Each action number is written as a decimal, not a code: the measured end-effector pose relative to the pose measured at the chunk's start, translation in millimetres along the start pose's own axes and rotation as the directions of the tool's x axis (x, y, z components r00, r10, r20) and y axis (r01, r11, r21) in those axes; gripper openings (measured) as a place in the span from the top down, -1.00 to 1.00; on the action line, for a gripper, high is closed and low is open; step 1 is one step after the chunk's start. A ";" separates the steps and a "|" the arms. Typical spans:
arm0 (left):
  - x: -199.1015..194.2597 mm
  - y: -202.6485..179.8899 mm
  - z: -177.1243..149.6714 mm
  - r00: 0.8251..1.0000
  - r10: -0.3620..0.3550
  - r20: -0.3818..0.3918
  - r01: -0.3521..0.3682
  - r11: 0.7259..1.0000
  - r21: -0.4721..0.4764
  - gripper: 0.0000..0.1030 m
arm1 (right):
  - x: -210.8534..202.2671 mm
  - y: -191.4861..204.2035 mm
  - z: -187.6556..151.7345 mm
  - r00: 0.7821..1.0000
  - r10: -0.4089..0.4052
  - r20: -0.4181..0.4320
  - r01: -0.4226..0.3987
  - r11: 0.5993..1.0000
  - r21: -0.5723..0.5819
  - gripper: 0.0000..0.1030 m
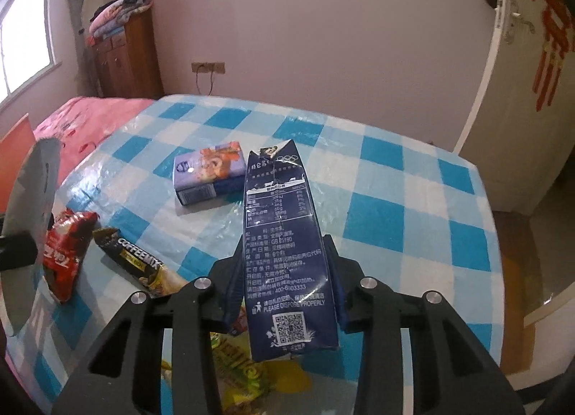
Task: Collect trash
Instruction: 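Grasp the dark blue carton with the right gripper while the left gripper holds the packet, then carry the grey-white packet and dark blue carton over the orange bucket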
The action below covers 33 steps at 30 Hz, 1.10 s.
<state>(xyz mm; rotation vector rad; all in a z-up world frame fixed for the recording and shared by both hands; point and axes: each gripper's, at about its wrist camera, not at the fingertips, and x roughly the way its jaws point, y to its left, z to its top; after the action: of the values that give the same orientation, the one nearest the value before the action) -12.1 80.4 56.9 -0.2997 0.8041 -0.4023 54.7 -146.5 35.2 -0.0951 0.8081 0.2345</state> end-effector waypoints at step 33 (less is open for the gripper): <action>-118.7 5.9 -25.8 0.990 0.072 0.125 -0.076 0.997 0.023 -0.51 | -111.9 54.8 -41.5 0.935 0.338 0.104 -0.353 0.879 0.321 0.23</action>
<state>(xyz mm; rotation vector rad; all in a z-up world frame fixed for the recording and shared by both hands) -104.1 137.0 112.7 -0.2660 0.6854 -0.3217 -62.5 -119.7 88.1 0.3807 0.8071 0.4322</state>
